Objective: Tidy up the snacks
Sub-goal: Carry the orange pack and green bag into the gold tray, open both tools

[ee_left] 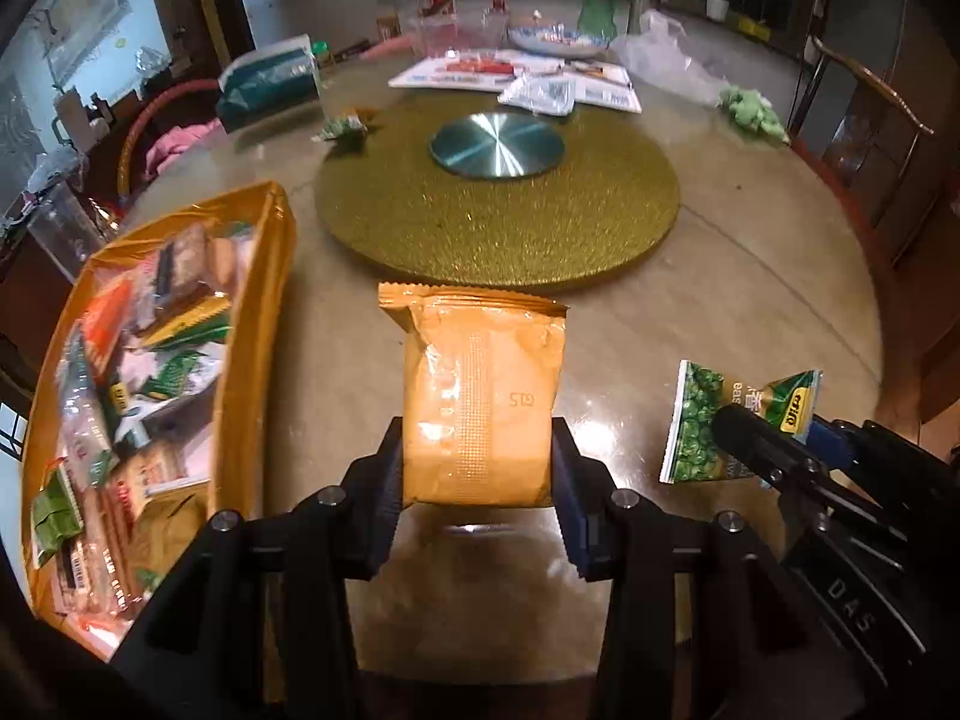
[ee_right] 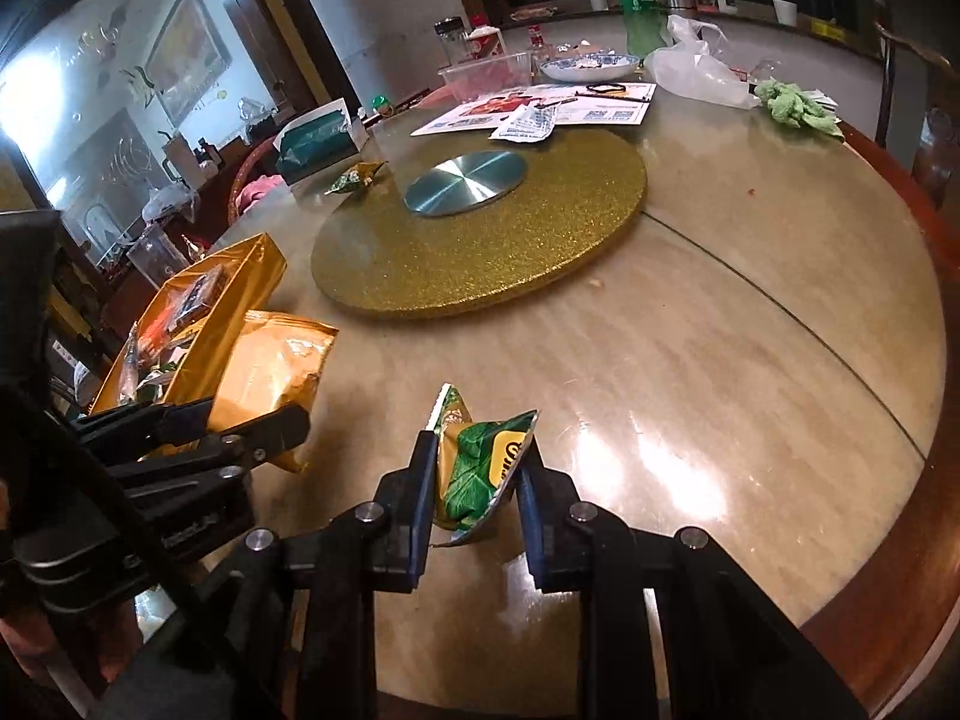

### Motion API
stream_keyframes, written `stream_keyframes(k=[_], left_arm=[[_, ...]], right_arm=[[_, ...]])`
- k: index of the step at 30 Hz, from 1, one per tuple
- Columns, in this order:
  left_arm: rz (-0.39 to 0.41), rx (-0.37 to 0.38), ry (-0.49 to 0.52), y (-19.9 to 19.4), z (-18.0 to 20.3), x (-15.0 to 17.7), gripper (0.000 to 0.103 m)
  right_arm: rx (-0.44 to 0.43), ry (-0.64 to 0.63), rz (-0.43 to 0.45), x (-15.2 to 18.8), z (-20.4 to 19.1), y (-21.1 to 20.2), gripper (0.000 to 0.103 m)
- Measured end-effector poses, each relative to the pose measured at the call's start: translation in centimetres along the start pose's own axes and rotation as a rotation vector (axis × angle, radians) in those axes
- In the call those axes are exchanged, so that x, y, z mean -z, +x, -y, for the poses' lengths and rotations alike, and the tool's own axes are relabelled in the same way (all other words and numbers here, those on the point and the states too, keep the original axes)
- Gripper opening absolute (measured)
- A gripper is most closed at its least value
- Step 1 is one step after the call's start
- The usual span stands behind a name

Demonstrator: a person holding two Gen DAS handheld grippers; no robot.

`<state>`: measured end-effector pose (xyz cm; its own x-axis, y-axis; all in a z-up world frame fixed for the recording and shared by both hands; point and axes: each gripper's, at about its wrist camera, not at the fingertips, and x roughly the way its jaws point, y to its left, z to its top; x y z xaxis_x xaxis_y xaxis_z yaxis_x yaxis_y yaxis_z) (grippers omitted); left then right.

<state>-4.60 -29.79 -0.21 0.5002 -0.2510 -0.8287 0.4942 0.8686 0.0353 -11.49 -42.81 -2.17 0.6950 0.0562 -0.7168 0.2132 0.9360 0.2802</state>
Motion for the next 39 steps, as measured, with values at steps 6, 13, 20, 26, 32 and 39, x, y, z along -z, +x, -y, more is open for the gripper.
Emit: stream_keyframes(k=[6,13,20,26,32,39], left_arm=[[0.067,-0.052,-0.027,-3.0,-1.6,0.6,0.046],[0.127,-0.121,-0.102,-6.2,-5.5,1.7,0.046],[0.135,-0.15,-0.176,-7.2,-9.6,3.0,0.046],[0.143,-0.165,-0.253,-8.2,-14.2,3.9,0.046],[0.157,-0.198,-0.317,-8.5,-18.9,4.9,0.046],[0.14,-0.219,-0.36,-7.7,-21.8,5.2,0.046]], right_arm=[[-0.028,-0.008,0.036,-0.1,-1.4,-1.4,0.024],[-0.103,-0.067,0.073,-0.8,-5.2,-3.1,0.024],[-0.173,-0.128,0.054,-1.1,-9.8,-2.4,0.024],[-0.195,-0.193,0.027,-1.4,-13.7,-1.0,0.024],[-0.18,-0.273,0.007,-1.7,-18.0,0.4,0.024],[-0.166,-0.349,-0.015,-1.7,-22.1,2.2,0.024]])
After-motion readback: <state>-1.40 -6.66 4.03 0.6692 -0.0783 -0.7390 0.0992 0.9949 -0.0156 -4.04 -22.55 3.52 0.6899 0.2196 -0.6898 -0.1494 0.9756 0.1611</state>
